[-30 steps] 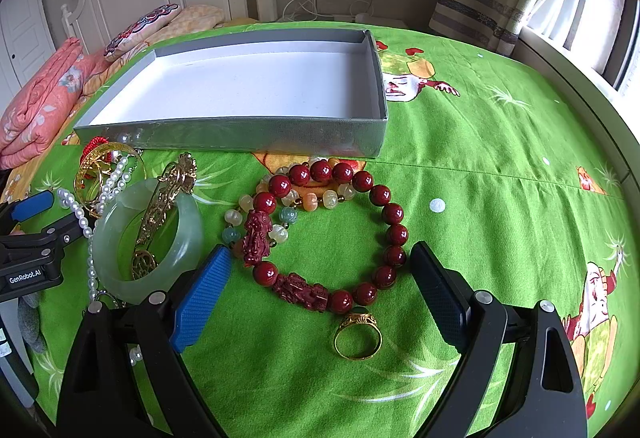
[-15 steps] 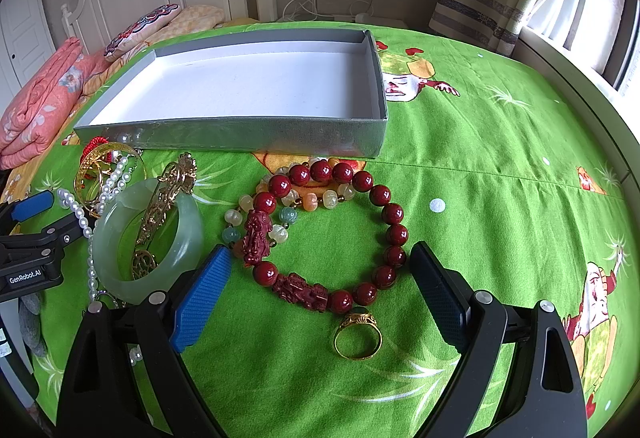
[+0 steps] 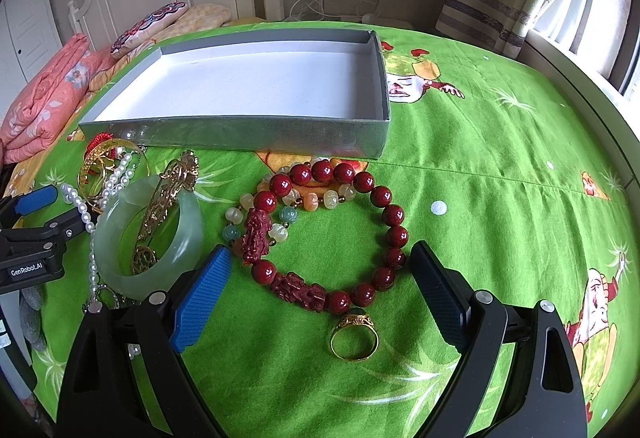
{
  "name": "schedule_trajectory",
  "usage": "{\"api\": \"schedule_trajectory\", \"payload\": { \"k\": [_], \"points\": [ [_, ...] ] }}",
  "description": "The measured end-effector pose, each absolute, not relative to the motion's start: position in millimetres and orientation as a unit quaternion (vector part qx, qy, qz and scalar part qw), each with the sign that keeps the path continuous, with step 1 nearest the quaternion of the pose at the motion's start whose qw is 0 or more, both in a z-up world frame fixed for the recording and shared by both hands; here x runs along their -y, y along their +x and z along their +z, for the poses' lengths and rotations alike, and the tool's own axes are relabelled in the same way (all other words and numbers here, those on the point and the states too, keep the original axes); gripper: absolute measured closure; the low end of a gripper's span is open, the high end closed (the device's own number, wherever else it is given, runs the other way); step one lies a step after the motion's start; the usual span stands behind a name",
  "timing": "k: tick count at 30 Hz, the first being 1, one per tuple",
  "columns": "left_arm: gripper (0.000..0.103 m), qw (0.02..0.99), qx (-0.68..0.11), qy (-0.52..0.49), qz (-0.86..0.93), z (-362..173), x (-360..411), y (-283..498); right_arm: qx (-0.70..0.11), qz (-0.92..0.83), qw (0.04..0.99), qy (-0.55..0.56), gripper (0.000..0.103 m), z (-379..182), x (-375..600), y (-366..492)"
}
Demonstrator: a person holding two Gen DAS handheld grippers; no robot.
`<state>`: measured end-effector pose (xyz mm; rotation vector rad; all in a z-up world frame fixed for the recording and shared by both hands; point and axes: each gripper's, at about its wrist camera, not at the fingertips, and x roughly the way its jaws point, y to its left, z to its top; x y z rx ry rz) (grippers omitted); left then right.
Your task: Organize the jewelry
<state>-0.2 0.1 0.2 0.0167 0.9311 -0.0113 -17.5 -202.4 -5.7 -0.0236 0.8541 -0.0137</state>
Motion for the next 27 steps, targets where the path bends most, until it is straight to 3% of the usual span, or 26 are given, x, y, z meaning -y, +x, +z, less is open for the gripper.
{"api": "schedule_trajectory", "payload": {
  "k": [27],
  "points": [
    [0.002, 0.894, -0.449, 0.008, -0.005, 0.2, -0.1, -0.2, -0.414, -0.006, 0.91, -0.012, 0.016, -5.9, 203.6, -15.7]
  ]
}}
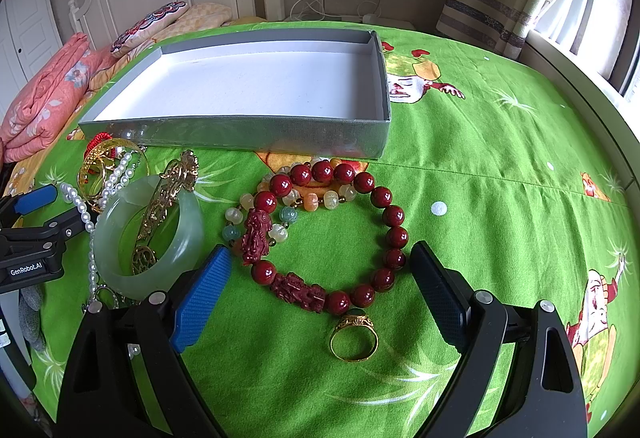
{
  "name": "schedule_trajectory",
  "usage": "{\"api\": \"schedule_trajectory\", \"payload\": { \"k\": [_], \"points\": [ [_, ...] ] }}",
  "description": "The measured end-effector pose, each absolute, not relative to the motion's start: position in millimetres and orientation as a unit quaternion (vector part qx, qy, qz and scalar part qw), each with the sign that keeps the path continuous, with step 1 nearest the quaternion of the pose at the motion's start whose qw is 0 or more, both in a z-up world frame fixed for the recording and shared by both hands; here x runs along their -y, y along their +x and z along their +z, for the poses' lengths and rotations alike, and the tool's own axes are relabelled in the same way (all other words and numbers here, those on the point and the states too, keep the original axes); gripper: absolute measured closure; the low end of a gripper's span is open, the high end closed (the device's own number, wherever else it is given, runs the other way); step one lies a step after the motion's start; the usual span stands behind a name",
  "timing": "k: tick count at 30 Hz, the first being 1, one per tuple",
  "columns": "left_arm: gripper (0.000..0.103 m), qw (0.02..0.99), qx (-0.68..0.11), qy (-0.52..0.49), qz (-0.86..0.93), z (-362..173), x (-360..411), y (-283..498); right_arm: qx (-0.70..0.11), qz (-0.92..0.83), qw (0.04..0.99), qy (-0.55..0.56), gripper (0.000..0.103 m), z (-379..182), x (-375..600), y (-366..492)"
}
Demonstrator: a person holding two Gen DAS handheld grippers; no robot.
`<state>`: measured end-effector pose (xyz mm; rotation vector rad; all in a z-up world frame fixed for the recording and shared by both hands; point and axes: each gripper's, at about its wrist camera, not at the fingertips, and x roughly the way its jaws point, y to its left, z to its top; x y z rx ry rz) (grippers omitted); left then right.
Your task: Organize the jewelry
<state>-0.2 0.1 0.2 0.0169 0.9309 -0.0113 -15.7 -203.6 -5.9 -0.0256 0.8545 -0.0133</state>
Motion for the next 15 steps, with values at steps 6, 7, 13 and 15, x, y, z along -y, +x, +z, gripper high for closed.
{"api": "schedule_trajectory", "payload": {
  "k": [6, 7, 13, 15],
  "points": [
    [0.002, 0.894, -0.449, 0.008, -0.005, 0.3, -0.1, -0.2, -0.415, -0.003, 0.91, -0.014, 0.016, -6.2, 203.8, -15.4],
    [0.002, 0.894, -0.449, 0.008, -0.005, 0.2, -0.1, -0.2, -0.415, -0.002, 0.91, -0.014, 0.016, -6.2, 203.7, -15.4],
    [0.002, 0.894, -0.449, 0.008, -0.005, 0.2, -0.1, -0.2, -0.433, 0.009, 0.901, -0.022, 0.016, -4.6, 203.3, -16.8],
    [0.002, 0.894, -0.449, 0.008, -0.005, 0.2, -0.1, -0.3, -0.436, 0.012, 0.9, -0.019, 0.016, -3.6, 203.1, -17.3]
  ]
}}
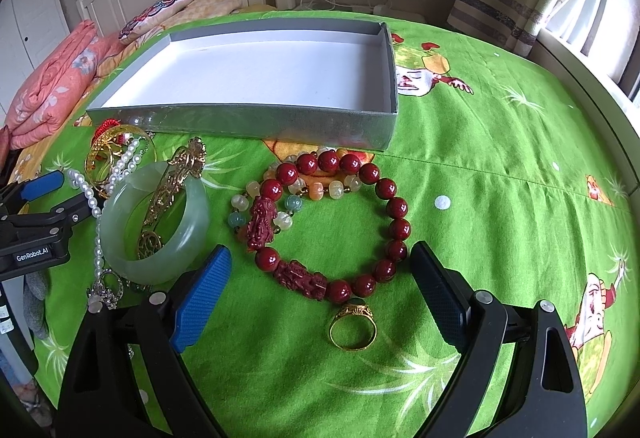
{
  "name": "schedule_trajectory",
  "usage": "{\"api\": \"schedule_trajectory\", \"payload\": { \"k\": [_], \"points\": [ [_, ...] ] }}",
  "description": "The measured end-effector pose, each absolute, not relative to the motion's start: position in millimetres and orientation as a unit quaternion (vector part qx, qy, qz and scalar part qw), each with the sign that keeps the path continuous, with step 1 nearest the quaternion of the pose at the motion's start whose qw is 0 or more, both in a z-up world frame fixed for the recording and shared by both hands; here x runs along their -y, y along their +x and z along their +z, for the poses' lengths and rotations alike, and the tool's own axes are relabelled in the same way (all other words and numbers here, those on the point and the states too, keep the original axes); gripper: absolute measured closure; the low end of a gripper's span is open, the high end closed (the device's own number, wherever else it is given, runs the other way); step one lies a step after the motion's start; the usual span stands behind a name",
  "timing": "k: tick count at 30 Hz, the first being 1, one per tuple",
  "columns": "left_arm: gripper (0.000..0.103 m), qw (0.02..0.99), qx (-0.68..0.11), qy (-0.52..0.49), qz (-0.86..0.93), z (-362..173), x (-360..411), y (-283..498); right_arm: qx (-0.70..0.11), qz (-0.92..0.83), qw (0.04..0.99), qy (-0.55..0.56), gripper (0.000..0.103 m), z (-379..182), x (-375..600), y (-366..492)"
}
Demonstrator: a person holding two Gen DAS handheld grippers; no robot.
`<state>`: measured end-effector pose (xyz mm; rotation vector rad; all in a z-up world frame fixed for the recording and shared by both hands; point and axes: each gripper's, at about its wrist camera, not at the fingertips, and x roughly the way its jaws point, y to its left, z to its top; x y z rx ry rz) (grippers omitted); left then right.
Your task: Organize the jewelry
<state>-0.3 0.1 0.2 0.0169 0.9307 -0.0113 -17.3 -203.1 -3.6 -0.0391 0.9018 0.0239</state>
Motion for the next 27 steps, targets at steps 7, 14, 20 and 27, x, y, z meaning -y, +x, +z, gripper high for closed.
{"api": "schedule_trajectory", "payload": {
  "k": [7, 14, 20, 27],
  "points": [
    [0.002, 0.894, -0.449, 0.008, -0.005, 0, 0, 0, -0.439, 0.014, 0.899, 0.007, 0.016, 1, 201, -7],
    [0.002, 0.894, -0.449, 0.008, -0.005, 0, 0, 0, -0.441, -0.005, 0.897, 0.013, 0.016, 3, 194, 12],
    [0.002, 0.894, -0.449, 0.008, -0.005, 0, 0, 0, -0.424, -0.018, 0.906, 0.008, 0.047, 3, 193, 13],
    [0.002, 0.893, -0.449, 0.01, -0.008, 0, 0, -1, -0.39, 0.02, 0.921, 0.011, 0.076, 9, 206, -33]
  ]
}}
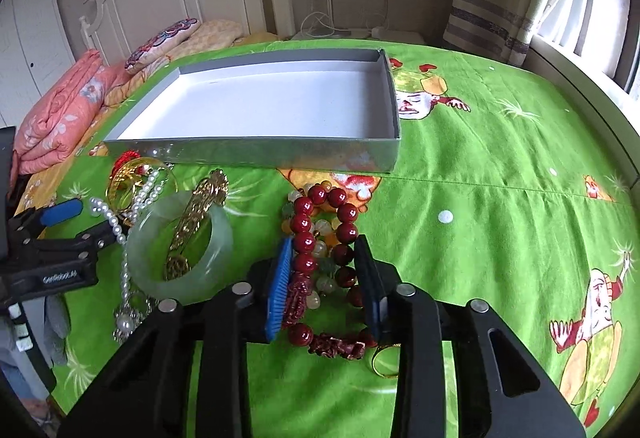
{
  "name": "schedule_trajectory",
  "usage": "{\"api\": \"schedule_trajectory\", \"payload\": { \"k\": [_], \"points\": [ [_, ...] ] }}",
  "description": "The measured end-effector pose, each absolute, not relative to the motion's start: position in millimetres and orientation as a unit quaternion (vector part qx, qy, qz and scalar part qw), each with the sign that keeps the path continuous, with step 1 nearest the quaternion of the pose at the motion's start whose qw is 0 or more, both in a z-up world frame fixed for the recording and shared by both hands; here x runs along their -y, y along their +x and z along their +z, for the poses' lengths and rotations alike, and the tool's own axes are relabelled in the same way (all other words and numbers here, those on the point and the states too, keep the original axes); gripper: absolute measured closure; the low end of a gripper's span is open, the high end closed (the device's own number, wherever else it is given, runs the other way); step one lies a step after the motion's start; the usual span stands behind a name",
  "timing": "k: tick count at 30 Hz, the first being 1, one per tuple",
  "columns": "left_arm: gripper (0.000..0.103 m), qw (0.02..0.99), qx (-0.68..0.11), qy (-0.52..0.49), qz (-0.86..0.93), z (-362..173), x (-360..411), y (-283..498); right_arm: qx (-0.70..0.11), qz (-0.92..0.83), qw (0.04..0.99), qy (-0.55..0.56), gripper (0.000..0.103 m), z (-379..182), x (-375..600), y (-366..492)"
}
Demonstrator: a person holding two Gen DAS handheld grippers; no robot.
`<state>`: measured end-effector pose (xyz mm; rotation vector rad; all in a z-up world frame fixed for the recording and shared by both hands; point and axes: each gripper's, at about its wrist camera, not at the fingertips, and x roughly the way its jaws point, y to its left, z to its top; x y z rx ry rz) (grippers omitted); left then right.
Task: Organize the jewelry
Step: 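Close the right gripper on the dark red bead bracelet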
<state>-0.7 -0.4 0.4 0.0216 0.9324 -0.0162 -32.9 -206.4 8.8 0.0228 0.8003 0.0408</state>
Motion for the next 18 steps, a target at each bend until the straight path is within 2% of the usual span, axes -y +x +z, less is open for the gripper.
{"api": "schedule_trajectory", "payload": {
  "k": [1, 2, 7, 8, 9, 11, 15, 18],
  "points": [
    [0.002, 0.893, -0.45, 0.011, -0.009, 0, 0, -1, -0.385, 0.025, 0.922, 0.016, 0.08, 10, 211, -39],
    [0.002, 0.892, -0.451, 0.013, -0.011, 1, 1, -1, -0.378, 0.04, 0.924, 0.026, 0.09, 12, 216, -46],
    [0.004, 0.891, -0.453, 0.016, -0.022, 0, -3, -4, -0.363, 0.041, 0.93, 0.033, 0.09, 16, 235, -66],
    [0.012, 0.893, -0.449, 0.017, -0.024, 3, -4, -6, -0.363, 0.049, 0.929, 0.044, 0.09, 15, 239, -67],
    [0.027, 0.897, -0.442, 0.017, -0.025, 4, -2, -11, -0.363, 0.048, 0.929, 0.045, 0.09, 15, 241, -68],
    [0.039, 0.902, -0.43, 0.012, -0.04, 7, -6, -24, -0.363, 0.043, 0.93, 0.037, 0.09, 13, 242, -70],
    [0.039, 0.909, -0.405, -0.015, -0.095, 17, -11, -50, -0.34, 0.045, 0.938, 0.044, 0.09, 21, 243, -78],
    [0.038, 0.915, -0.379, 0.002, -0.142, 32, 5, -66, -0.326, 0.051, 0.943, 0.054, 0.09, 28, 247, -83]
  ]
}}
